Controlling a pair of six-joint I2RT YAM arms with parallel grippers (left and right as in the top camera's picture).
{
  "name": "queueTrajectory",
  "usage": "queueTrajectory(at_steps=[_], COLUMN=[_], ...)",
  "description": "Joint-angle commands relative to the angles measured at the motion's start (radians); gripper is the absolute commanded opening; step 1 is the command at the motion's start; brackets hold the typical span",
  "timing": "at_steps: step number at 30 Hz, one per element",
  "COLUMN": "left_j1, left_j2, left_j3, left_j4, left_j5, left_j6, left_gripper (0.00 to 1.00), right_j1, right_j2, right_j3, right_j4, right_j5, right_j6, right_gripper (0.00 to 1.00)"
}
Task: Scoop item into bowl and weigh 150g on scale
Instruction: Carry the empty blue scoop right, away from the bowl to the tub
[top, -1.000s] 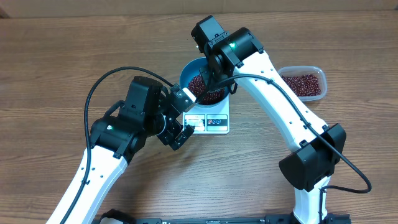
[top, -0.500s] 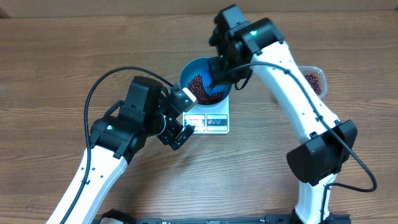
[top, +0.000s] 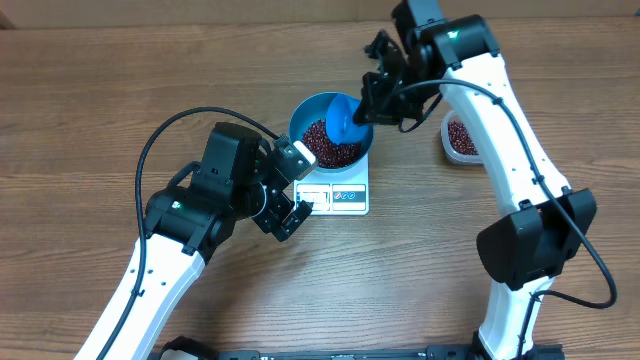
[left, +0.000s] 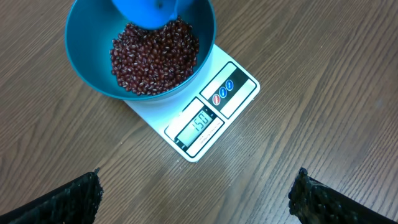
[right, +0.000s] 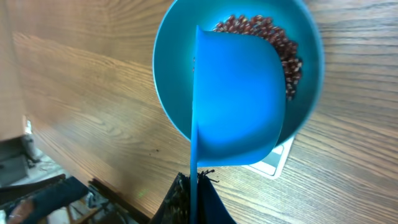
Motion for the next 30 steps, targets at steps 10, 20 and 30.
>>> queueTrajectory(at_steps=[10,20,30], left_j1=[0.005,0.005,0.005], left_j2=[0.0,0.0,0.0], left_j3=[0.006,0.006,0.006], left_j4=[0.001,0.001,0.001], left_j5=[0.001,0.002,0.001], left_j6=[-0.007,-0.007,-0.007], left_gripper=[1.0,1.0,1.0], right_j1=[-0.234,-0.397,-0.402], right_j2=[-0.1,-0.175,-0.179], right_j3=[0.033,0.033,0.033], right_j4=[0.005,-0.04,-0.154], right_j5=[-0.038,0.13,0.463], right_j6=[-0.001,-0.026,-0.034], right_gripper=[0.04,0.04,0.04])
